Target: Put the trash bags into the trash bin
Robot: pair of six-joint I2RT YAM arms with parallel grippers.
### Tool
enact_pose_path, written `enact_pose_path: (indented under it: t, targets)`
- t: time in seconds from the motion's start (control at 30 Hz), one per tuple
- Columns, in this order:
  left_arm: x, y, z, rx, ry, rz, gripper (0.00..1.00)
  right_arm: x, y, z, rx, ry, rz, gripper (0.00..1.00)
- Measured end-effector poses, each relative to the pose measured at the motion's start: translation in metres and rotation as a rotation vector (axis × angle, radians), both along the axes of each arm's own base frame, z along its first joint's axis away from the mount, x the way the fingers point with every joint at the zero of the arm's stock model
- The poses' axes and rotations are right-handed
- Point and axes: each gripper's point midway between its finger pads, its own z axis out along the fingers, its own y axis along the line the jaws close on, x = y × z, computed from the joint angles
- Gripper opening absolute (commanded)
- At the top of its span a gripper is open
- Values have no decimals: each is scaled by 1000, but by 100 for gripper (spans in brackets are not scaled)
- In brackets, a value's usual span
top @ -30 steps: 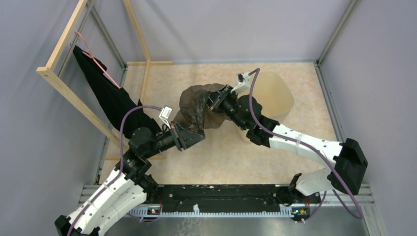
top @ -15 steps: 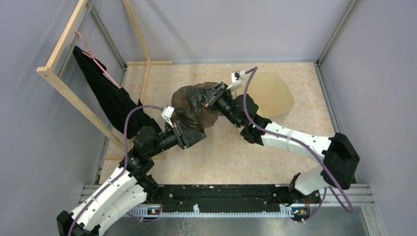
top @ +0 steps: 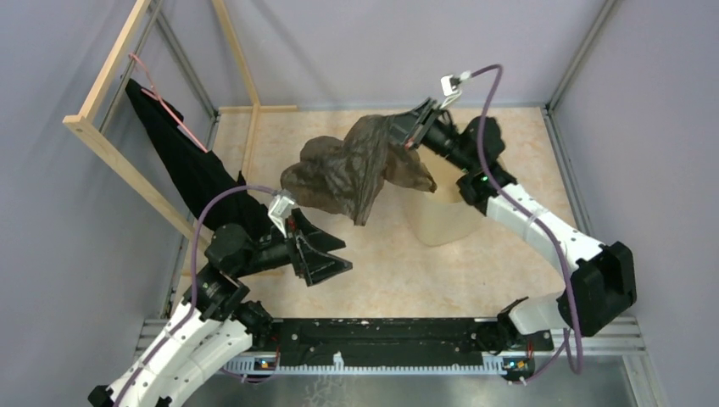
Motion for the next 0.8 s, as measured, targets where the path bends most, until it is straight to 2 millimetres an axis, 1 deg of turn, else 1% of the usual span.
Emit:
enact_pose_path:
  t: [0.07,0.13,0.17,0.27,0.37,0.4,0.5,0.57,0.6,0.63,0.7,0.73,0.8]
  targets:
    - [-15,4,7,11,-27,-45,99,8,-23,21,22,-30,32,0]
    - [-25,9,13,25,-49,-71,99,6,-41,38,42,-65,56,0]
    - [-28,11,17,31,-62,-76,99,1,-48,45,45,-80,70,0]
    - [-34,16,28,44,-94,-77,99,-25,-66,68,50,-136,108,0]
    - [-36,20,40,60,-124,-67,99,-53,-84,94,16,-211,108,0]
    - [-37,21,48,63,-135,-70,99,-60,-91,104,-5,-240,90,0]
    - [-36,20,73,71,-179,-79,99,-68,-121,132,-78,-323,-15,0]
    - [-34,20,99,71,-226,-78,99,-75,-139,145,-118,-362,-81,0]
    - [-33,20,116,66,-261,-74,99,-78,-144,146,-133,-371,-99,0]
    - [-32,20,128,63,-288,-69,99,-80,-149,145,-150,-372,-114,0]
    - [-32,21,154,51,-341,-61,99,-83,-157,138,-185,-358,-140,0]
    - [-31,22,168,40,-371,-54,99,-82,-160,134,-203,-347,-157,0]
    - [-29,21,191,26,-419,-47,99,-74,-169,123,-262,-320,-220,0]
